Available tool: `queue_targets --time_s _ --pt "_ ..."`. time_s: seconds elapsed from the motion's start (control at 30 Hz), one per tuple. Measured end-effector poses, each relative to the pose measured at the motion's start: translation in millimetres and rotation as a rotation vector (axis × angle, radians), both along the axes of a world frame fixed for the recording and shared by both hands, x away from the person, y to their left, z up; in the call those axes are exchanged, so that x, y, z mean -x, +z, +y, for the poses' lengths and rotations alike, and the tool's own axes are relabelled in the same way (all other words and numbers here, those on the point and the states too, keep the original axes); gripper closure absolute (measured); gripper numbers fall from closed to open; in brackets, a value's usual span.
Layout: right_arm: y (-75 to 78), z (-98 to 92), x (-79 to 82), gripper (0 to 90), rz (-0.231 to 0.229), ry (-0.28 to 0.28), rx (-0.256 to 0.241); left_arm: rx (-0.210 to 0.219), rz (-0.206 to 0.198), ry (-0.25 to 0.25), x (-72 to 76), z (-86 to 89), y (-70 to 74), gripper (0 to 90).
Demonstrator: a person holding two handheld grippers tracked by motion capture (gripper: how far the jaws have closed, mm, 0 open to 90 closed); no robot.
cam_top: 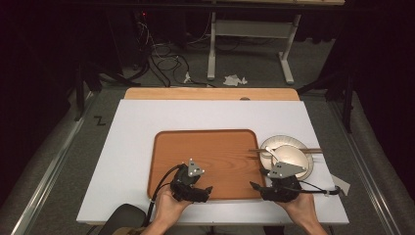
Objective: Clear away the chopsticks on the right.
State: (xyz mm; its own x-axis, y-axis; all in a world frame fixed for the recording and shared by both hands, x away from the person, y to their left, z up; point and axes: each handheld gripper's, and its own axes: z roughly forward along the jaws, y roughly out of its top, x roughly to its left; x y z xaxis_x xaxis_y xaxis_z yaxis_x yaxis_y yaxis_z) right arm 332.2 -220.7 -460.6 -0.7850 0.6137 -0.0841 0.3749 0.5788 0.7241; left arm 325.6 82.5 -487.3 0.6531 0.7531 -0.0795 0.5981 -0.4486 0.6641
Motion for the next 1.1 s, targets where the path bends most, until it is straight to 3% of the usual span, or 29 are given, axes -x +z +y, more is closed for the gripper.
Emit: queue_targets --time_s 0.43,0.77,0.97,1.1 --pt "13.7 -18.9 0.5 41.7 -0.037 -0.027 -0.042 0.0 0.004 0.0 -1.4 0.7 -0.4 24.1" --pt "21.3 -27.3 0.0 43.4 -0.055 -0.038 -0.043 -0.005 0.006 -0.001 -0.7 0.5 -0.9 24.0" --pt "31.1 -41.1 -2.7 44.6 -0.07 -0.08 -0.046 -0.002 0.007 -0.002 -1.8 0.0 -1.5 24.0" --pt "38.8 -53.3 -5.8 45.6 -0.078 -0.11 -0.076 -0.004 0.009 -0.002 -1.6 0.5 -1.3 23.9"
